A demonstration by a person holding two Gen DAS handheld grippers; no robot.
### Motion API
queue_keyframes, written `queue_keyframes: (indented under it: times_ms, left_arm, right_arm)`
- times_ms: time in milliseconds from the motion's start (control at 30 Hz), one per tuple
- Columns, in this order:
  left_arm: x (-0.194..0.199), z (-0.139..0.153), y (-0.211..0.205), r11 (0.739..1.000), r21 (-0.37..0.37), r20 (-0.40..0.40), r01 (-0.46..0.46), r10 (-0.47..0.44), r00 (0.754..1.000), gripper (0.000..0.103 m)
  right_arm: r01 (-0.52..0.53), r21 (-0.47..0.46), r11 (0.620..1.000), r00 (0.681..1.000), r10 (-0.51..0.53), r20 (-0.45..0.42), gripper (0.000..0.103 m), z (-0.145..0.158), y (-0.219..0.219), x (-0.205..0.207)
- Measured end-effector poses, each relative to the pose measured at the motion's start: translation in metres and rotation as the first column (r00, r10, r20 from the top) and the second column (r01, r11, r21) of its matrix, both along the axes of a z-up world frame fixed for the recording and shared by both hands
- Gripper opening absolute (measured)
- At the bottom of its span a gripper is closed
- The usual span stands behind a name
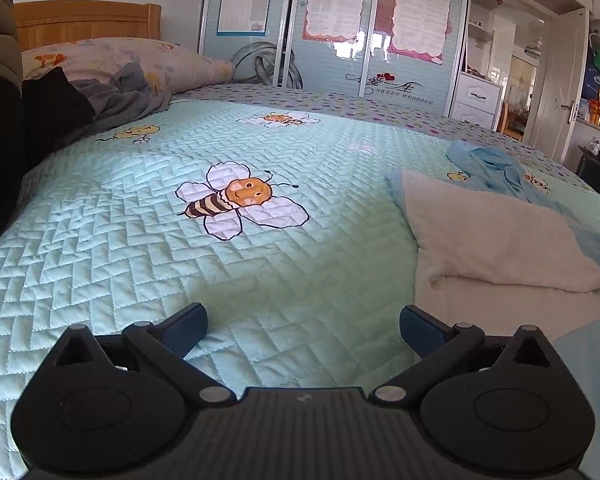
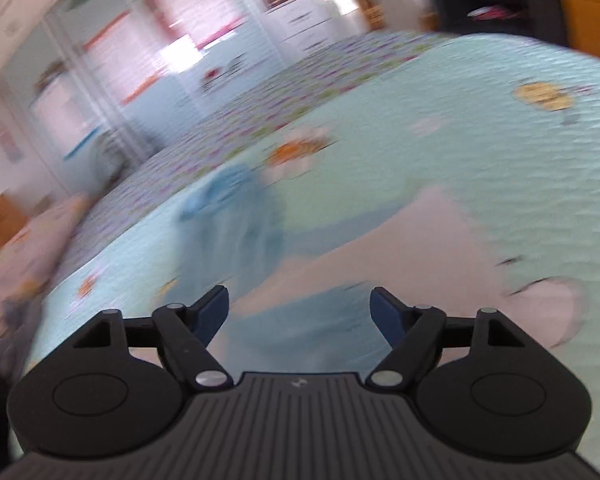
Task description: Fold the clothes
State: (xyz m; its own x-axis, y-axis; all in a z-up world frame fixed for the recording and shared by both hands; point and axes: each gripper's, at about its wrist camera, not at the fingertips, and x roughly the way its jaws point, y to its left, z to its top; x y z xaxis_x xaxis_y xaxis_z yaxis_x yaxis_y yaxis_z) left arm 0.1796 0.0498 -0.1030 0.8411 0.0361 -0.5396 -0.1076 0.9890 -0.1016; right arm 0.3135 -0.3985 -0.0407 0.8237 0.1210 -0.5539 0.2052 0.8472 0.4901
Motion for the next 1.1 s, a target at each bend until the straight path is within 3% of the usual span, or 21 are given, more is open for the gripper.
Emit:
queue_keyframes:
  times_ms: [100,167,233,300,333,367,467,567,633,667,733,833,933,1000,1100]
  left_arm:
    - [-0.002,-0.001,0.001,1.000,-0.012,0.007,-0.004,0.004,1.000,0.102]
    - [-0.004,-0.001,0.003,1.000,-0.021,0.012,-0.007,0.007,1.000,0.102]
    - [-0.004,-0.001,0.003,1.000,-0.027,0.012,-0.009,0.009,1.000,0.102]
    - [-0.003,-0.001,0.002,1.000,-0.021,0.006,-0.012,0.012,1.000,0.102]
    - [-0.003,-0.002,0.001,1.000,-0.016,0.003,-0.013,0.013,1.000,0.102]
    - [-0.002,-0.002,0.000,1.000,-0.011,-0.001,-0.013,0.013,1.000,0.102]
    - [-0.001,-0.002,0.000,1.000,-0.008,-0.002,-0.013,0.013,1.000,0.102]
    - [-0.002,-0.002,0.001,1.000,-0.020,0.003,-0.013,0.013,1.000,0.102]
    - [-0.003,-0.002,0.002,1.000,-0.023,0.004,-0.013,0.013,1.000,0.102]
    - [-0.003,-0.002,0.002,1.000,-0.024,0.004,-0.013,0.013,1.000,0.102]
    - [-0.002,-0.002,0.001,1.000,-0.022,0.002,-0.013,0.013,1.000,0.102]
    - [-0.002,-0.002,0.000,1.000,-0.013,-0.002,-0.013,0.013,1.000,0.102]
    - [-0.003,-0.002,0.003,0.999,-0.035,0.003,-0.012,0.012,1.000,0.102]
    - [-0.003,-0.002,0.006,0.998,-0.055,0.007,-0.011,0.011,1.000,0.102]
    - [-0.004,-0.002,0.006,0.998,-0.058,0.007,-0.011,0.012,1.000,0.102]
  right_arm:
    - [-0.151,0.015,0.988,0.988,0.151,-0.027,0.084,-0.012,0.031,0.022]
    - [-0.157,0.025,0.987,0.986,0.158,-0.061,0.084,-0.024,0.030,0.035]
    - [-0.045,0.018,0.999,0.992,0.047,-0.115,0.083,-0.038,0.004,0.041]
    - [0.077,0.162,0.984,0.992,-0.058,-0.116,0.070,-0.047,-0.035,0.028]
    - [0.115,0.256,0.960,0.991,-0.093,-0.096,0.070,-0.049,-0.051,0.018]
    - [0.134,0.292,0.947,0.990,-0.119,-0.071,0.074,-0.047,-0.054,0.009]
    - [0.058,0.301,0.952,0.997,-0.068,0.022,0.086,-0.035,-0.038,-0.006]
    - [-0.090,0.413,0.906,0.996,0.080,0.042,0.087,-0.048,-0.017,0.006]
    - [-0.069,0.419,0.905,0.996,0.085,-0.020,0.086,-0.062,-0.018,0.016]
    - [-0.042,0.457,0.888,0.998,0.057,-0.020,0.079,-0.064,-0.022,0.012]
    - [0.008,0.529,0.849,1.000,0.004,-0.022,0.080,-0.069,-0.030,0.005]
    - [-0.108,0.508,0.855,0.994,0.092,0.058,0.091,-0.055,-0.015,-0.008]
    - [-0.098,0.444,0.891,0.990,0.133,-0.049,0.087,-0.060,-0.001,0.000]
    - [-0.090,0.470,0.878,0.994,0.108,-0.012,0.088,-0.056,-0.001,-0.015]
    - [-0.182,0.503,0.845,0.983,0.163,0.081,0.087,-0.039,0.000,-0.053]
